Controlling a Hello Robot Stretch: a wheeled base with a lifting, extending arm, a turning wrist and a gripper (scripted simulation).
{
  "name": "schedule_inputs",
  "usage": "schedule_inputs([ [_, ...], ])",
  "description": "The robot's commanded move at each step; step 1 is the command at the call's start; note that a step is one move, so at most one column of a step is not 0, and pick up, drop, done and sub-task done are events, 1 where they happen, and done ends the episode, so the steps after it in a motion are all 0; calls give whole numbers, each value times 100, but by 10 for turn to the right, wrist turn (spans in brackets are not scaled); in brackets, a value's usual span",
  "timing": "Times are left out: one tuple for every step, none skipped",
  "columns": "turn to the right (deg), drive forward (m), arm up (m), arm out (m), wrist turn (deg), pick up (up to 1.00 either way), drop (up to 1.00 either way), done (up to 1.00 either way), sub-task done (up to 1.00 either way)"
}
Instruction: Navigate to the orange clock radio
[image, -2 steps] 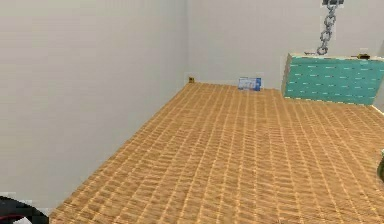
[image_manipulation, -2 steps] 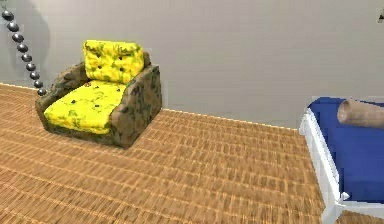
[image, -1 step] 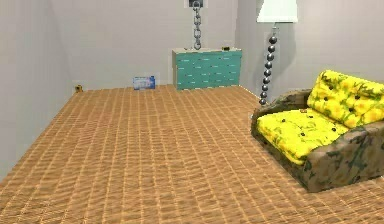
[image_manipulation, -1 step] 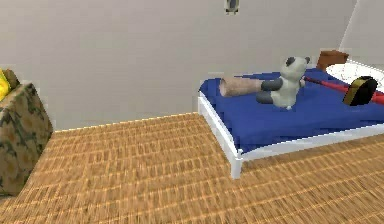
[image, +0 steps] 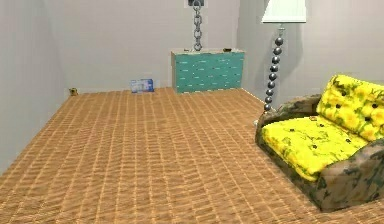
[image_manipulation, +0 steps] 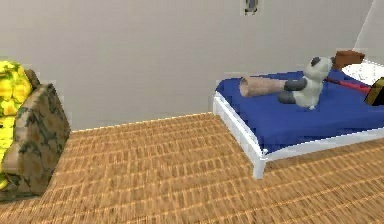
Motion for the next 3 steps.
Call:
schedule_inputs([
  [0,100,0,0,0,0,0,0,0],
  [30,0,0,0,0,0,0,0,0],
  [0,85,0,0,0,0,0,0,0],
])
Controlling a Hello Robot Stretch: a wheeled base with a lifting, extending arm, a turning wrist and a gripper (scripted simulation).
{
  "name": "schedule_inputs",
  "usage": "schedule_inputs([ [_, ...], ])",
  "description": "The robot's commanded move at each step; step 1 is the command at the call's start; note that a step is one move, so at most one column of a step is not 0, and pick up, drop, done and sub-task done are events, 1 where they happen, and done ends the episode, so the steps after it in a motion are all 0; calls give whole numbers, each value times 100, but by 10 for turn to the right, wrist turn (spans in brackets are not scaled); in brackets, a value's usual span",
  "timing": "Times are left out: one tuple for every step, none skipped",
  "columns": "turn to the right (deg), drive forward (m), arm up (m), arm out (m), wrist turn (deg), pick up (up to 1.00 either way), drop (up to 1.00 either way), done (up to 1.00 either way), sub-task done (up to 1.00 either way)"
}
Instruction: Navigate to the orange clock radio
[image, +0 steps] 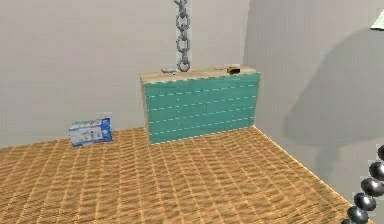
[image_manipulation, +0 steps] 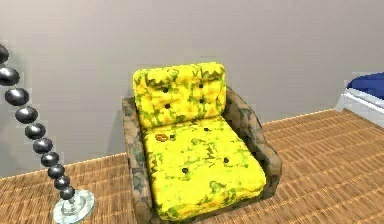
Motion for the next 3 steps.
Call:
schedule_inputs([
  [120,0,0,0,0,0,0,0,0],
  [0,100,0,0,0,0,0,0,0],
  [0,75,0,0,0,0,0,0,0],
])
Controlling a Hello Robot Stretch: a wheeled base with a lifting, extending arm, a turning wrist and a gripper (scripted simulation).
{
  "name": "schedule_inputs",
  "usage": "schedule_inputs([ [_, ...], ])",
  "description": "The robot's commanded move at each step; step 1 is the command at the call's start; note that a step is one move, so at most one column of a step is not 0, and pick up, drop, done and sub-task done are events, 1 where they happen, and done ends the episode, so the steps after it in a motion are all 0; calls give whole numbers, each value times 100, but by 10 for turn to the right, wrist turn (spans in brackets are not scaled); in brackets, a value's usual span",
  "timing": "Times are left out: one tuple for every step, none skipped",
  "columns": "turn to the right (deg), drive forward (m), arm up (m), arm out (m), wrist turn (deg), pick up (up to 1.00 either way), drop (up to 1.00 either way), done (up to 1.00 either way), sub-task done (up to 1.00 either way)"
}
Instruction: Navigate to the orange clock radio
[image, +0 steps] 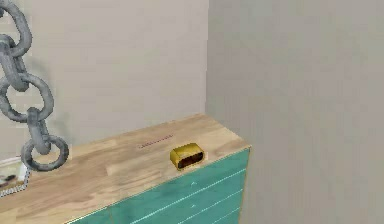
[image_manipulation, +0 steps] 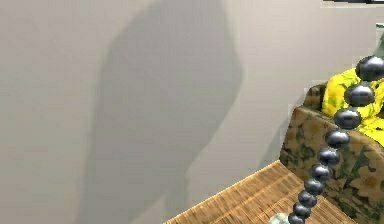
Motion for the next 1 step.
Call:
schedule_inputs([
  [0,0,0,0,0,0,0,100,0],
])
